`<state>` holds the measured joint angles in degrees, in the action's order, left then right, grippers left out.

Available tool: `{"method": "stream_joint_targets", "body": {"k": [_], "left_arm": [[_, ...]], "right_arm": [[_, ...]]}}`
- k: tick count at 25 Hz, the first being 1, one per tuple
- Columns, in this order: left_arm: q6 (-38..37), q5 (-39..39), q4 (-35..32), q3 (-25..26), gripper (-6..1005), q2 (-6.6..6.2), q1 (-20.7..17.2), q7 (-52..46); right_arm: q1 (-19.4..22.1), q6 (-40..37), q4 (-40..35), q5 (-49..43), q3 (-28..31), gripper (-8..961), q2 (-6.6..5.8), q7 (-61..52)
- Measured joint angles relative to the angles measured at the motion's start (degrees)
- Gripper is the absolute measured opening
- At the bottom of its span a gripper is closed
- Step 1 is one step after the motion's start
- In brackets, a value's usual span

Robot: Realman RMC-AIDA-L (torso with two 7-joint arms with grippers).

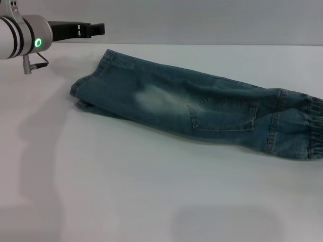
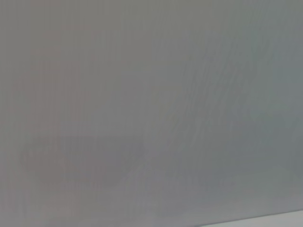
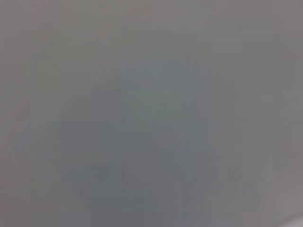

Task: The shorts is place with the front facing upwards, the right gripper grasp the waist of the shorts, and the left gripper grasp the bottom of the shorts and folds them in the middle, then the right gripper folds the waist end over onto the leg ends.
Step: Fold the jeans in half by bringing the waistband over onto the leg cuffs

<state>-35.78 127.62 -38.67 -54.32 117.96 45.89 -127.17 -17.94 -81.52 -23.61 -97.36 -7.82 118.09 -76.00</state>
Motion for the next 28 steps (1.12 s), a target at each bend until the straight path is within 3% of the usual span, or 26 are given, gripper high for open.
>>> {"method": "stream_joint_targets", "body": {"k": [7,9,19,28], "left_arm": [[0.0,-0.86,0.05,-0.03,846,0.15,-0.2,1.36],[-0.15,-4.67,0.79,-0.09,846,0.17,-0.61,4.73],[-0.87,-8.35,0.88,-0.09,845,0.17,-1.97,7.45],[-0.95,-8.79,1.55,-0.26,845,0.02,-2.39,8.15]], "right_arm": [[-4.94,0.12,5.4,-1.41,-3.19,536,0.27,7.28],[-6.71,2.58,8.11,-1.43,-4.13,536,0.28,9.72],[-9.55,12.82,15.95,-0.97,-5.69,535,0.72,16.6],[-9.22,17.41,16.81,1.42,-5.41,535,0.81,19.14]]}}
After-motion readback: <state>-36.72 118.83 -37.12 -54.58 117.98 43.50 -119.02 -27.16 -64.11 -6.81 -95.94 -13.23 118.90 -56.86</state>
